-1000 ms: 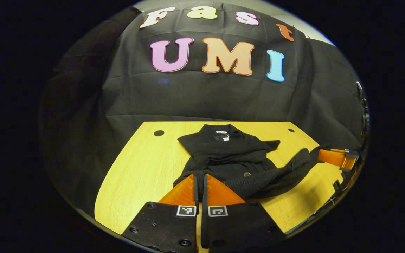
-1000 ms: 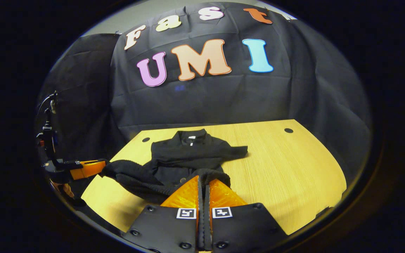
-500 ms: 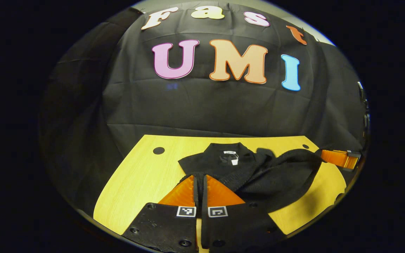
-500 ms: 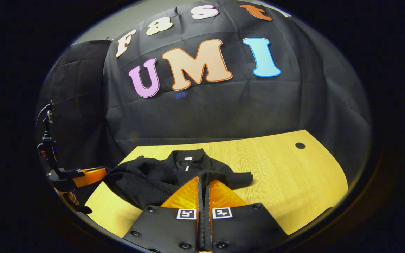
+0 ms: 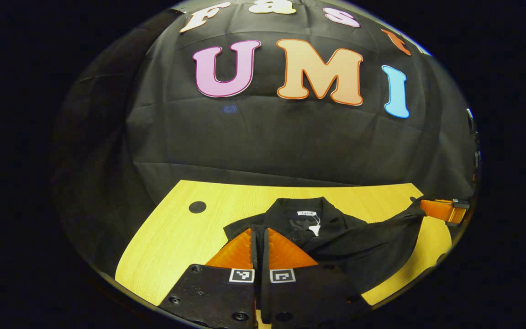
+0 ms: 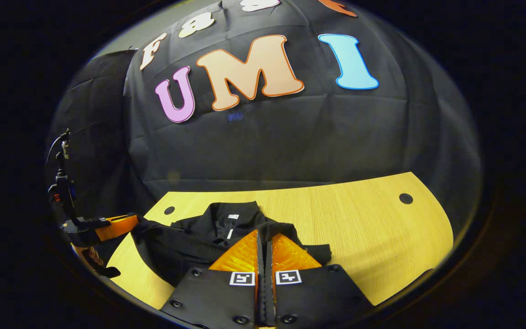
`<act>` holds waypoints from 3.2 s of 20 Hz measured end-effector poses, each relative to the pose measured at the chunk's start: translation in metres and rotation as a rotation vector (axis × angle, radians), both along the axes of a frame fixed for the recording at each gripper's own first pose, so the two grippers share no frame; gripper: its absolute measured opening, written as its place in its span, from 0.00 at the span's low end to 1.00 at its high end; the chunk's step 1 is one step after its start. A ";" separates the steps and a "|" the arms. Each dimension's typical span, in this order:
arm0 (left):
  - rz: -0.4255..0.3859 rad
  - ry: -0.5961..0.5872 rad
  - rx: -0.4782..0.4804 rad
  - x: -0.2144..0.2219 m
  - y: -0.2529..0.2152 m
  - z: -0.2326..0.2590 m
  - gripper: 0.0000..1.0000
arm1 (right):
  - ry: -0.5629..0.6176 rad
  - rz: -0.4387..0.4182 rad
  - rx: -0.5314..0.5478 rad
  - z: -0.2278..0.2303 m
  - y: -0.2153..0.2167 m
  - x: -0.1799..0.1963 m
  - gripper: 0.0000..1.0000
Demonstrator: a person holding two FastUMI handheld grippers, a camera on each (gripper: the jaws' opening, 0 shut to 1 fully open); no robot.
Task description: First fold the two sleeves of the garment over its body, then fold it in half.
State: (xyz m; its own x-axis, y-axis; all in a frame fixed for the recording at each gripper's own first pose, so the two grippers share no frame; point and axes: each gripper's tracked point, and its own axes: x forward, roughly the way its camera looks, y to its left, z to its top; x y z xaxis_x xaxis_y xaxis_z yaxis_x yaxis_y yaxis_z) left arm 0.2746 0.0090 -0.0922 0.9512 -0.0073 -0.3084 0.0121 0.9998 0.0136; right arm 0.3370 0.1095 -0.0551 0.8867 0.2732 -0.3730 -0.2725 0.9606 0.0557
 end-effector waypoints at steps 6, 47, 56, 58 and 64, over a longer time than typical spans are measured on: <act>0.022 0.017 0.022 0.055 0.002 -0.022 0.00 | 0.052 -0.003 -0.010 -0.026 0.003 0.060 0.02; -0.089 -0.232 0.039 -0.114 -0.026 0.064 0.93 | -0.274 0.023 0.018 0.051 0.010 -0.153 0.98; -0.137 -0.311 -0.047 -0.219 -0.029 0.078 0.93 | -0.428 0.003 0.057 0.052 0.023 -0.282 0.97; -0.146 -0.327 -0.043 -0.232 -0.027 0.080 0.92 | -0.420 0.000 0.084 0.045 0.028 -0.302 0.94; -0.183 -0.303 -0.055 -0.270 -0.025 0.069 0.92 | -0.474 0.022 0.097 0.040 0.046 -0.337 0.97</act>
State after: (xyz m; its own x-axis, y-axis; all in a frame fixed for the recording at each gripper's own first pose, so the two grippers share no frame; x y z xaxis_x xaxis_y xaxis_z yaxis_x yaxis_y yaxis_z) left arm 0.0043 -0.0155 -0.0230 0.9808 -0.1950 -0.0073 0.1949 0.9808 -0.0103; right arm -0.0002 0.1550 -0.0148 0.9465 0.3070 0.0992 -0.3095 0.9509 0.0098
